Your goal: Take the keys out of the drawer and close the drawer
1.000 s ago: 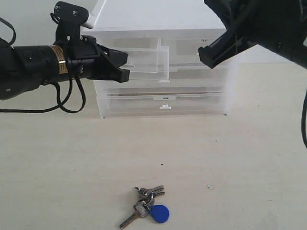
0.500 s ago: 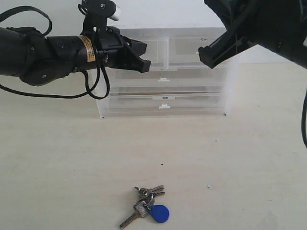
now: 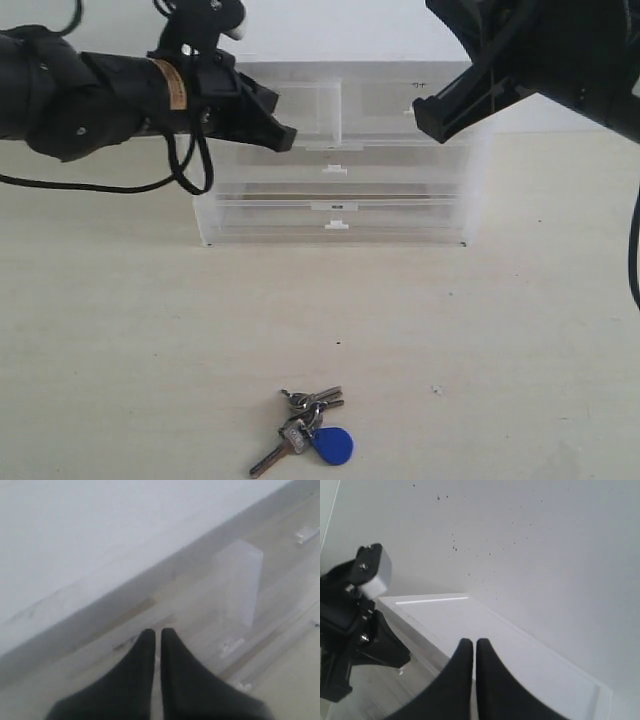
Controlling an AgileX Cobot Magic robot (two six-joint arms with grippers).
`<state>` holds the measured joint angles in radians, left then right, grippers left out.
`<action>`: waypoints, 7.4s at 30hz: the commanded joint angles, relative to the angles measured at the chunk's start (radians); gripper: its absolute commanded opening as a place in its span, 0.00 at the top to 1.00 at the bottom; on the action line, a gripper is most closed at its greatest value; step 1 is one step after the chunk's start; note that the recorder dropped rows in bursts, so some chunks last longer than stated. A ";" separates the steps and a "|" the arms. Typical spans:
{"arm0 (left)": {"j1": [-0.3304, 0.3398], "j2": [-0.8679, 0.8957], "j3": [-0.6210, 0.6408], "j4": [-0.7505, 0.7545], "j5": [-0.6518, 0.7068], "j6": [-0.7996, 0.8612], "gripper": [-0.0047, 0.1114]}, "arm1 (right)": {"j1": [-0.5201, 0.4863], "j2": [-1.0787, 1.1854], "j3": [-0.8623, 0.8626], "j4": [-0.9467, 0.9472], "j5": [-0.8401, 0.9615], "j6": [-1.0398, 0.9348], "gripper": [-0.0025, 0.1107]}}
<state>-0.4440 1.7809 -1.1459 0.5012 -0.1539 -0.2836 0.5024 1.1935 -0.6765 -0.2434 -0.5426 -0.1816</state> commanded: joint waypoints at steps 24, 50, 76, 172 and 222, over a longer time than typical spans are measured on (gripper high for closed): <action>-0.094 0.167 -0.106 -0.011 -0.027 0.076 0.92 | -0.004 -0.007 0.004 0.006 0.000 0.000 0.98; 0.052 -0.242 0.098 -0.083 0.057 0.075 0.92 | -0.004 0.233 -0.052 0.232 0.032 -0.217 0.98; 0.285 -0.319 0.260 -0.169 -0.145 0.023 0.92 | -0.004 0.683 -0.400 -0.194 -0.057 0.327 0.98; 0.225 -0.229 0.077 1.113 -0.264 -1.541 0.92 | -0.261 0.309 -0.223 1.128 0.643 -0.690 0.98; -0.299 0.080 -0.084 0.771 0.294 -0.487 0.92 | -0.193 0.143 -0.172 1.086 0.524 -0.777 0.98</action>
<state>-0.7473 1.8931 -1.2254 1.2843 0.1293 -0.7481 0.3166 1.3419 -0.8521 0.8479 -0.0227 -0.9453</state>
